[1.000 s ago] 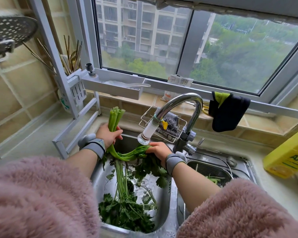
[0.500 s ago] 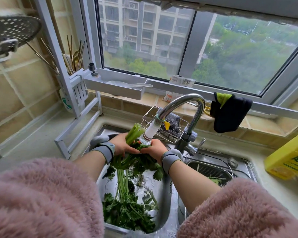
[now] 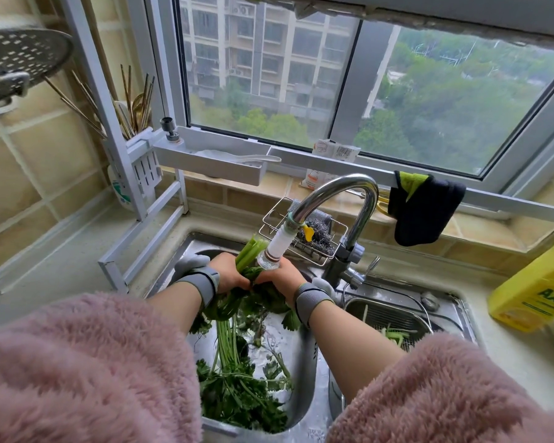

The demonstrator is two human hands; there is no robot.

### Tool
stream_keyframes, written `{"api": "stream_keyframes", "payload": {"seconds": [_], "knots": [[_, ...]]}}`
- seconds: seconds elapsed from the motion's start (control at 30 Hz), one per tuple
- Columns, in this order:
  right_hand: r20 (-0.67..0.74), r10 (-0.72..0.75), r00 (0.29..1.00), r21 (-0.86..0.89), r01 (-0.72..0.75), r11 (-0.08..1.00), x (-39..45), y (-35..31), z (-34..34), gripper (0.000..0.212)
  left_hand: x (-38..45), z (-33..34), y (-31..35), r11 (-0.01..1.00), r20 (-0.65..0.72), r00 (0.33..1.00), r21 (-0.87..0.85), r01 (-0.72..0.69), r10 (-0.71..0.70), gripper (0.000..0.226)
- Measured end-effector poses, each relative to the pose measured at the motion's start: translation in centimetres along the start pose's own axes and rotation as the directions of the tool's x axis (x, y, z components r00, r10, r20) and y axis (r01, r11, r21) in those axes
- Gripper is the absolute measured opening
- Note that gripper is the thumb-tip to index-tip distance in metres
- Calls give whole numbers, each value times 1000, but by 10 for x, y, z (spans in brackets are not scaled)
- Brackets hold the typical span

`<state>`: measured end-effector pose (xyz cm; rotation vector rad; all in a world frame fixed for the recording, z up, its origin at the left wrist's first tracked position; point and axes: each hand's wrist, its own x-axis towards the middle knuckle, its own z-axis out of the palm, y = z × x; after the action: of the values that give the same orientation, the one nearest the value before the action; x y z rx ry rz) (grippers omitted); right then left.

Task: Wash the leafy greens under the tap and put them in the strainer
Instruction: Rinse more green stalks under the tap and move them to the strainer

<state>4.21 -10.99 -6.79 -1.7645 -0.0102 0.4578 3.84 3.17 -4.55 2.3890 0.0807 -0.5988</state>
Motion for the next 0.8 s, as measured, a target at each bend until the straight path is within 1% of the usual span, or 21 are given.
{"api": "stream_keyframes", "payload": {"seconds": [0.07,0.13,0.17,0.2,0.27,0.3,0.33,0.37,0.43,0.47,0.5,0.53,0.57,0.6,0.63,0.67,0.7,0.73,0.8], "knots": [[17,-24,1000,-67,25,997,0,1,-2,41,1,1,0,1000,0,1000,25,13,-13,13],[58,-42,997,-177,51,983,3,6,-6,52,1,0,0,999,1,1000,32,21,-21,15],[69,-16,998,-238,32,971,3,10,-9,57,2,-1,0,999,-3,1000,25,26,-26,16],[79,18,997,-295,6,956,1,13,-12,55,1,-4,0,999,-5,999,17,32,-32,17],[102,58,993,-393,-13,920,-3,25,-19,36,2,-8,-2,999,-6,999,-14,39,-39,16],[95,60,994,-426,-14,905,-5,29,-21,28,2,-10,-3,998,-1,999,-40,43,-43,15],[73,58,996,-433,-20,901,-7,30,-22,25,3,-11,-4,996,6,999,-71,51,-51,12],[38,49,998,-410,-29,912,-7,33,-21,24,3,-10,-5,992,16,998,-107,60,-59,10],[-14,48,999,-360,-50,931,-6,33,-17,21,5,-8,-7,981,37,997,-175,79,-73,17],[-31,61,998,-304,-68,950,-5,33,-14,23,5,-6,-8,979,43,996,-188,82,-75,20],[-27,73,997,-191,-77,979,-3,35,-13,26,5,-5,-7,979,49,996,-188,82,-74,20],[-7,97,995,-22,-97,995,-4,35,-11,32,4,-4,-7,979,60,995,-181,91,-81,18],[35,111,993,160,-115,980,-3,36,-11,42,4,-4,-7,979,74,993,-172,108,-97,16],[70,111,991,291,-127,948,-3,35,-11,51,4,-4,-9,977,94,988,-168,134,-119,15],[85,103,991,361,-127,924,-3,35,-12,56,5,-4,-11,972,112,983,-170,160,-142,15],[84,88,993,375,-113,920,-4,33,-11,55,5,-4,-13,968,123,979,-173,182,-162,16],[66,70,995,362,-89,928,-4,33,-10,50,6,-4,-16,965,133,976,-176,196,-174,18],[37,60,998,312,-68,948,-4,33,-8,43,6,-4,-18,961,143,972,-180,210,-185,21],[-48,52,997,153,-44,987,0,33,-4,31,7,-3,-20,957,154,970,-190,218,-190,25]]}}
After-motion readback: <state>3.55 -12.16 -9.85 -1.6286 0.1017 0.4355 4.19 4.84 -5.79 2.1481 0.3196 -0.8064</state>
